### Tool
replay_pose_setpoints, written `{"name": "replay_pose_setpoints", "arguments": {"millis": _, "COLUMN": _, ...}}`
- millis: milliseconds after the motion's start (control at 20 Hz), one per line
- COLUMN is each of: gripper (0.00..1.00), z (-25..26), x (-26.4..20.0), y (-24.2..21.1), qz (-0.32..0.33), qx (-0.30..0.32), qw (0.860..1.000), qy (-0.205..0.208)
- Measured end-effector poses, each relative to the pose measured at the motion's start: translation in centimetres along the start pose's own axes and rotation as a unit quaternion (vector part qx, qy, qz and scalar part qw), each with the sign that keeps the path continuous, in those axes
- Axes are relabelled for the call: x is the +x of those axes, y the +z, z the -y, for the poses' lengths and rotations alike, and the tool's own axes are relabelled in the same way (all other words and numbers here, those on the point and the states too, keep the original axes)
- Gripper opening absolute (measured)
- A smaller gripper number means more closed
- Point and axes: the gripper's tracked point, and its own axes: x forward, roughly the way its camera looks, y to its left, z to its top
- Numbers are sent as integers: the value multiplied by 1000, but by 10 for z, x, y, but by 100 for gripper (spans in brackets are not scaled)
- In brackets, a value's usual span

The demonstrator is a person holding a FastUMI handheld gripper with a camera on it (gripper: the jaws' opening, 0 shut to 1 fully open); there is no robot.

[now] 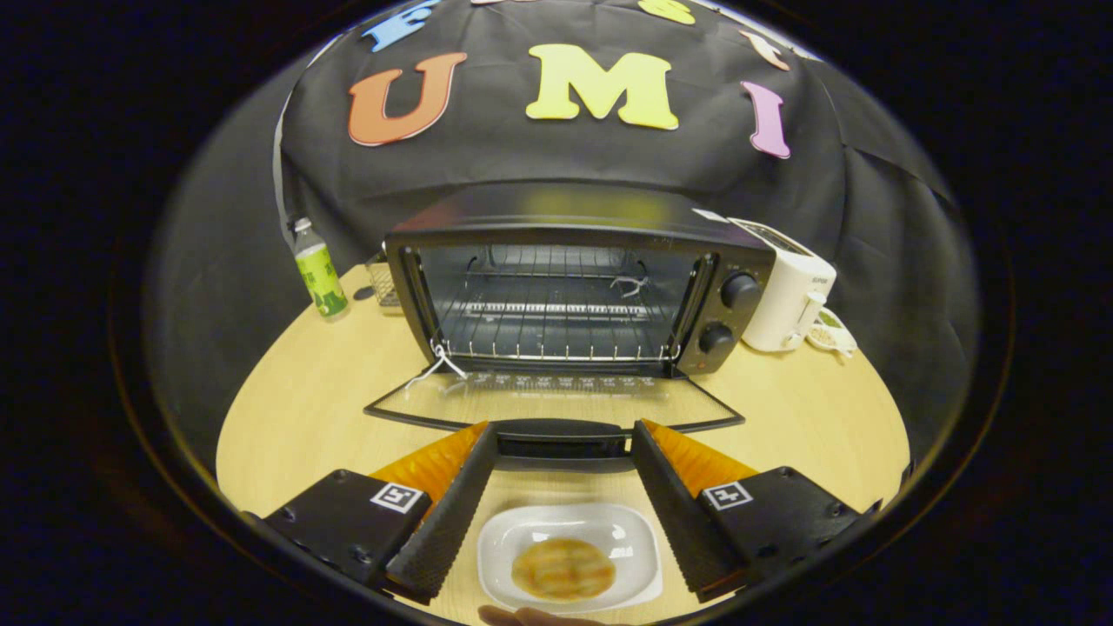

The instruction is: Open the toaster oven, put the food inside, and close the toaster oven door.

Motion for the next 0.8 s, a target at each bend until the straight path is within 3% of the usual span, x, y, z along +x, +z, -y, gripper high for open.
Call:
{"name": "replay_pose_setpoints", "arguments": {"millis": 250, "gripper": 100, "z": 2, "x": 22, "y": -43, "qz": -65, "qx": 18, "qw": 998, "qy": 3}}
{"name": "replay_pose_setpoints", "arguments": {"millis": 350, "gripper": 100, "z": 0, "x": 36, "y": -41, "qz": -50, "qx": 7, "qw": 999, "qy": 2}}
{"name": "replay_pose_setpoints", "arguments": {"millis": 550, "gripper": 100, "z": -1, "x": 17, "y": -44, "qz": -44, "qx": -32, "qw": 999, "qy": 8}}
{"name": "replay_pose_setpoints", "arguments": {"millis": 800, "gripper": 100, "z": 5, "x": -16, "y": -49, "qz": -5, "qx": -30, "qw": 999, "qy": 13}}
